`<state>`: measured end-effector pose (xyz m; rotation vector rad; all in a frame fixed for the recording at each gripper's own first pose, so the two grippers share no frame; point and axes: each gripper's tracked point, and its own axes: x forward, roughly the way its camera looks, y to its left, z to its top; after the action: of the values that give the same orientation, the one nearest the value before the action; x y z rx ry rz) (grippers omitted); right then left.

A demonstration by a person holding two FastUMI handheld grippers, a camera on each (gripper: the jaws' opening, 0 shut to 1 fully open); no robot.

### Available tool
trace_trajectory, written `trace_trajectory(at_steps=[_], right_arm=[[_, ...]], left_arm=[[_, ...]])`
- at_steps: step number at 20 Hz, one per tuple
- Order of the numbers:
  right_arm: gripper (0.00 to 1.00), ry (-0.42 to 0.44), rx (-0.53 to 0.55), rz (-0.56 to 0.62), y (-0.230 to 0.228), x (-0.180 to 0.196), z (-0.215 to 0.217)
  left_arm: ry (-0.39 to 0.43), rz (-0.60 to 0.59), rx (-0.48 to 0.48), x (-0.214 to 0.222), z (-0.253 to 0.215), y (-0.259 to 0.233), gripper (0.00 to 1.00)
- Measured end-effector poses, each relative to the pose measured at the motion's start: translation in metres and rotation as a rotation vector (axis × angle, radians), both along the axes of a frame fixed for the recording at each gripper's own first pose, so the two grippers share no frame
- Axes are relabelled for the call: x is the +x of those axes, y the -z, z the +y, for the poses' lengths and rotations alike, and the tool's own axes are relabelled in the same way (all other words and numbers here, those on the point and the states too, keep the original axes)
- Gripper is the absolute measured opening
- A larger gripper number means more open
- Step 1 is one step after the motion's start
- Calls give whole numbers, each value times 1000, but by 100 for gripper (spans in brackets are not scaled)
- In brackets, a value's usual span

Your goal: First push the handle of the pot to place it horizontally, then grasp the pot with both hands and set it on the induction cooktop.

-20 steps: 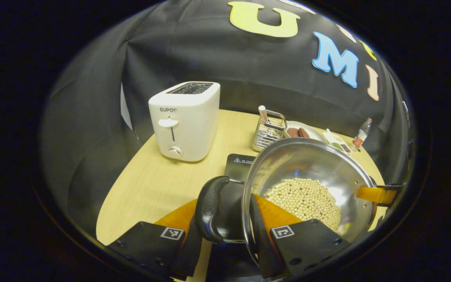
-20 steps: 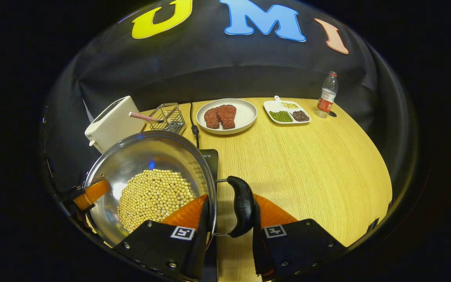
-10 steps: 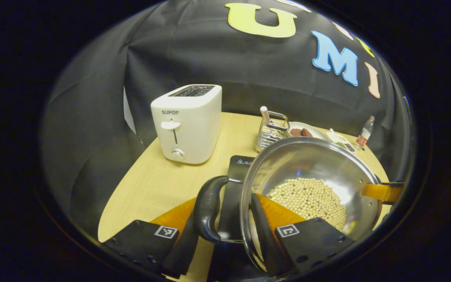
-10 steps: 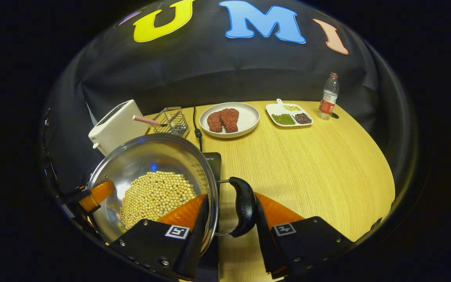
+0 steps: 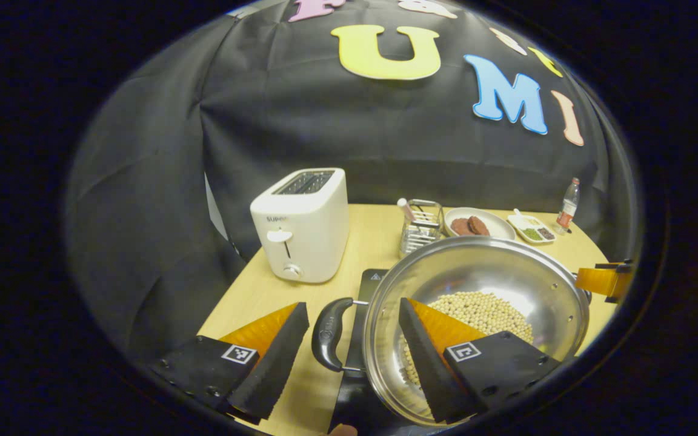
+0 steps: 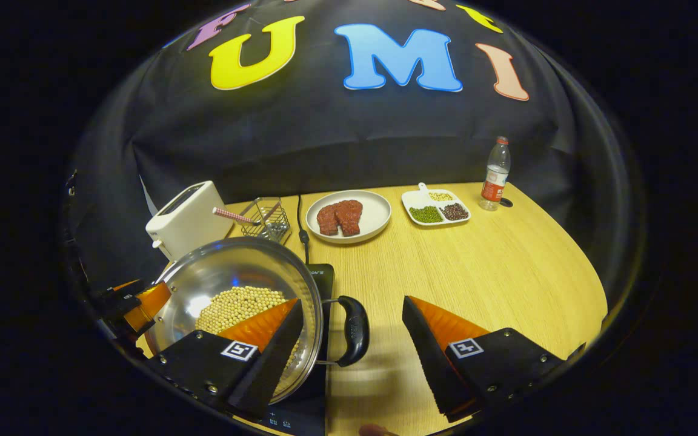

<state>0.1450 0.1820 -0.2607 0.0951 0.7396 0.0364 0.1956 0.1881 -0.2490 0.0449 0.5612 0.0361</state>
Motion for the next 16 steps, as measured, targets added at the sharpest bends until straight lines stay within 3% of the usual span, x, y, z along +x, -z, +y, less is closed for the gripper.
trace_trajectory(at_steps=[9, 16], right_arm=[[99, -32, -51, -202, -86, -33, -81], [99, -43, -81, -398, -162, -69, -153]], left_arm=[[-11, -238, -60, -43, -84, -130, 98], [18, -361, -93, -109, -183, -205, 100]])
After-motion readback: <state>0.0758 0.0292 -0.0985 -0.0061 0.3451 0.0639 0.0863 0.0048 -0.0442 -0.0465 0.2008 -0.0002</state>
